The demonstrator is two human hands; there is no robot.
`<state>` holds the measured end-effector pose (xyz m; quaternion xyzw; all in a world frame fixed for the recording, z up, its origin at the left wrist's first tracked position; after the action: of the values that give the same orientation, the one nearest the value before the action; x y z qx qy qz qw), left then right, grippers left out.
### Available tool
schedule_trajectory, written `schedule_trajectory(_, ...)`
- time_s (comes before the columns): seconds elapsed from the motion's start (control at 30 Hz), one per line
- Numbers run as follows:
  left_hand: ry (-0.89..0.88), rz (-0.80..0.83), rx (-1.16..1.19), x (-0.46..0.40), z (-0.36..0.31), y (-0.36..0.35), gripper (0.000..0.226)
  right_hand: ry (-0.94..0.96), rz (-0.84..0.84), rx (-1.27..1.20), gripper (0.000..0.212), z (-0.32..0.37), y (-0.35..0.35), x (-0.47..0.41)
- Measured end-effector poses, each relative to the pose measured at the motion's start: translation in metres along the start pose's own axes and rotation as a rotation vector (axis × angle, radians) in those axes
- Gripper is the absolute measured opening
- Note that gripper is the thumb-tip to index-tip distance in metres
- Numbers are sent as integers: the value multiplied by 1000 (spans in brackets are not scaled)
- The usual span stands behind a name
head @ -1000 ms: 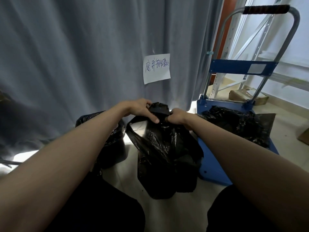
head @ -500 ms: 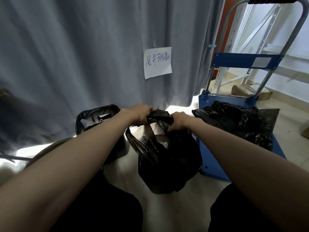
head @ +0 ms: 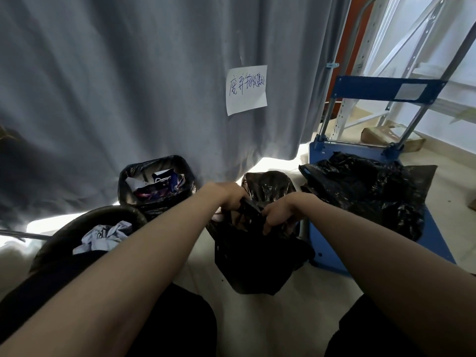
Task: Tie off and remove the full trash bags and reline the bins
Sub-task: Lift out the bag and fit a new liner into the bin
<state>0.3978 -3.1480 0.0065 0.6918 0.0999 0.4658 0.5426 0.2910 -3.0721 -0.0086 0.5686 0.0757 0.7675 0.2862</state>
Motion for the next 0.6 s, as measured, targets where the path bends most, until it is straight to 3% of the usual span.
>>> schedule_trajectory(0.07,63,79,-18,-6,-4,-18,35,0,16,8,28,0,-5,-9)
schedule_trajectory(0.17,131,167,-65,-12,-4,-39,34,14,-177,78,4,-3,12,-14)
schedule_trajectory(0.27,109,-14,-26,-11,3,-23,34,26,-486,150,7,-9,38,-7)
schedule_trajectory(0.37,133,-212,27,-5,13,4,34,12,-746,122,23,-14,56,4)
schedule_trajectory(0.6,259,-515,-34,11,20,15,50,-13,-1041,170,30,-12,69,21)
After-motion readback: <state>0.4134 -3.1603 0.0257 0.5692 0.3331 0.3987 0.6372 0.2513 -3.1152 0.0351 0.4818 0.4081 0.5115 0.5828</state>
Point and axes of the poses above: each hand's wrist, its own x-axis away from the middle knuckle, its own y-axis out of the back of the hand, z = x × y, the point moved 6 cm from there along -x, towards the middle knuckle, and after that the axes turned 5 degrees about z, right-handed, at the moved point
